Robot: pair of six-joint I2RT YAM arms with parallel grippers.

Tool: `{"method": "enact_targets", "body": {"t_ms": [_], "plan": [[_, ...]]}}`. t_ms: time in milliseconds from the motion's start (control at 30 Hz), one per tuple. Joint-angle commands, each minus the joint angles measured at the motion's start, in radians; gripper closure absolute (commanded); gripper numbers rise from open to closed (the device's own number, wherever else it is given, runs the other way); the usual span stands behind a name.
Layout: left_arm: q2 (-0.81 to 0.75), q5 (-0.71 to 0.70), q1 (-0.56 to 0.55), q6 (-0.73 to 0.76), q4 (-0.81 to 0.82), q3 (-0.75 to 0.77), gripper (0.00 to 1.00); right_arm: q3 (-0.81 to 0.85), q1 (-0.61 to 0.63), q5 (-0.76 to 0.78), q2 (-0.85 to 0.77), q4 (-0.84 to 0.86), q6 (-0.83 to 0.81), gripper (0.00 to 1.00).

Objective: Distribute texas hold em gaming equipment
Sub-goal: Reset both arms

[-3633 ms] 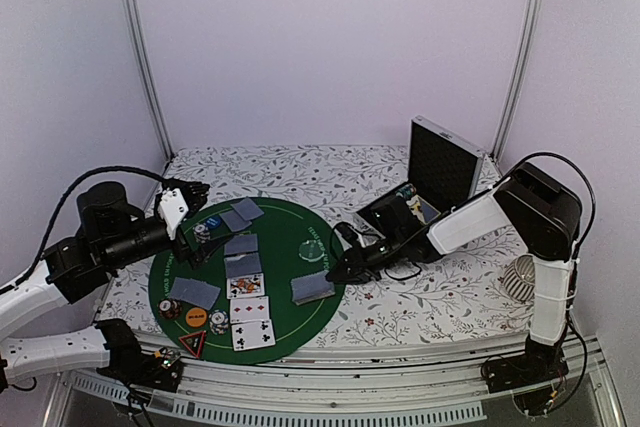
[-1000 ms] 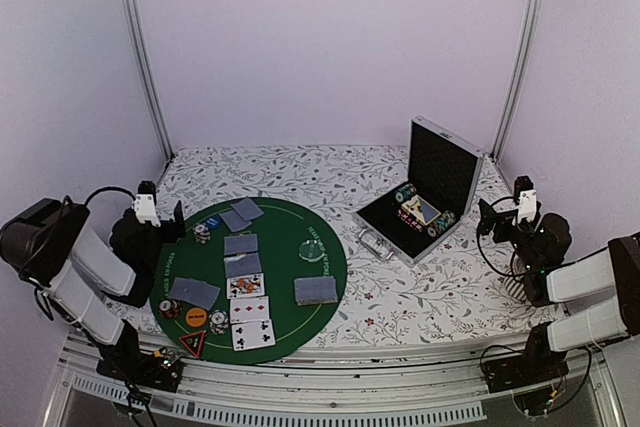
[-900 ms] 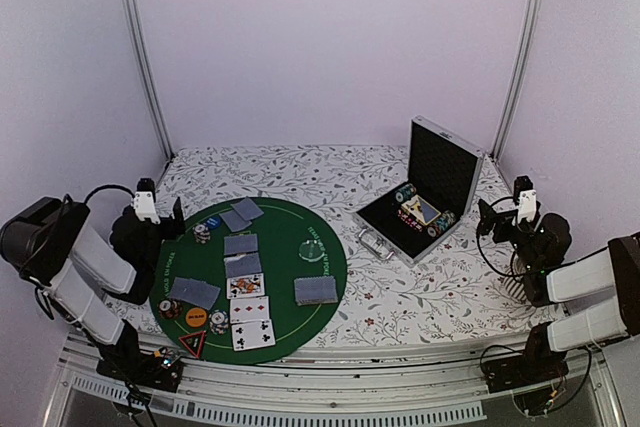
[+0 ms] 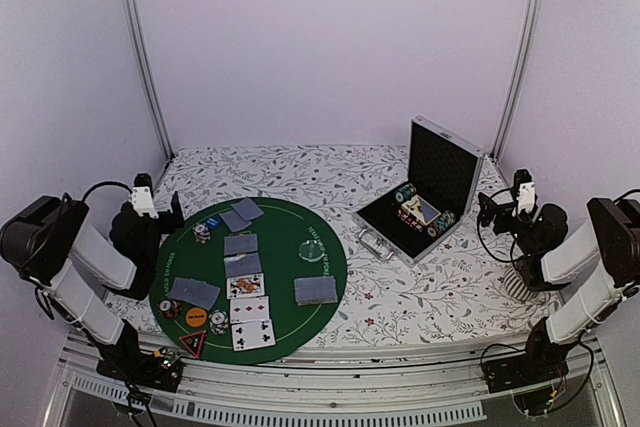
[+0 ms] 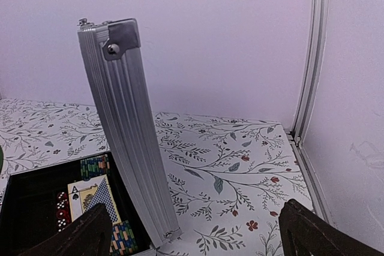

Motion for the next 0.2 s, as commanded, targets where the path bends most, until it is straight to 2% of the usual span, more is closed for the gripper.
{"method": "enact_targets", "body": {"t_ms": [0,167], "plan": [[-0.004,-0.001,0.011,-0.004,-0.004,0.016,0.02,0.008,-0.003,0.004,0.009,-0.007,0.011,0.01],[-0.004,-0.001,0.011,-0.004,-0.005,0.015,0.02,0.010,-0.003,0.033,0.009,-0.013,0.021,0.01]]}}
